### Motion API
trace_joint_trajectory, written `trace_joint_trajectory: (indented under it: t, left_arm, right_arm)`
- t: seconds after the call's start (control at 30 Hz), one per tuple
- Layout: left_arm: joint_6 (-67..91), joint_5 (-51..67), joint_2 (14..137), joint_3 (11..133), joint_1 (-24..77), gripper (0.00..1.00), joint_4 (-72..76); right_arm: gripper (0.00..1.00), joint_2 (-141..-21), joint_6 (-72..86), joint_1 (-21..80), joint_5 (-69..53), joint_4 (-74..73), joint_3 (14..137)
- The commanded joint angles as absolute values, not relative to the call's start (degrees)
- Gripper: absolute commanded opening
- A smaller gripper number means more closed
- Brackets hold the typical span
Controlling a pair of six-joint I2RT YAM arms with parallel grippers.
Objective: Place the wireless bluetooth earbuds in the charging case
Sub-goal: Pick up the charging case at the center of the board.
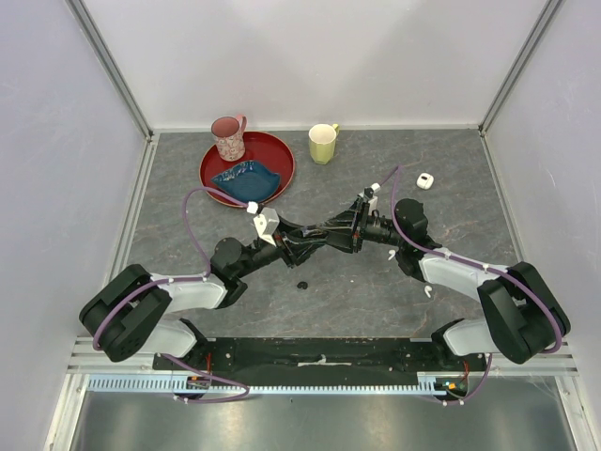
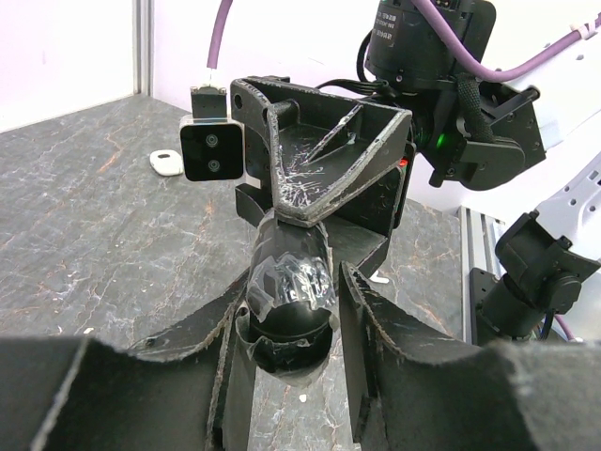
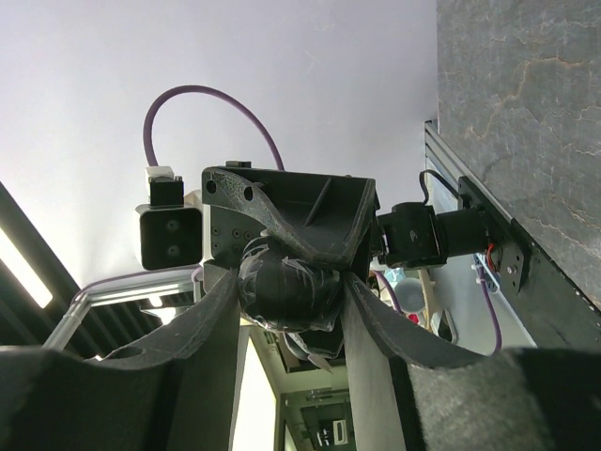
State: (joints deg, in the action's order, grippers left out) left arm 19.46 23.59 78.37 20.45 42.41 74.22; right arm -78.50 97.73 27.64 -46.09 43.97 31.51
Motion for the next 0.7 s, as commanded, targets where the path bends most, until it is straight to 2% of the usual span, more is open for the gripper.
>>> trace_joint_trajectory:
  t: [0.0, 0.5, 0.67]
  left_arm:
    - [16.79, 22.76, 76.99, 21.27, 42.98, 0.45, 95.36]
    - [14.94, 20.65, 75.94, 19.25, 42.98, 0.46, 95.36]
    - [15.99, 21.18, 76.29, 20.21, 42.98, 0.42, 95.36]
  right_arm:
    - [0.08, -78.75, 98.00, 27.86, -45.09, 47.46, 31.03]
    - [0.07, -78.40, 98.61, 27.86, -45.17, 48.08, 31.11]
    - [0.07, -78.31, 98.53, 27.86, -45.09, 47.90, 30.94]
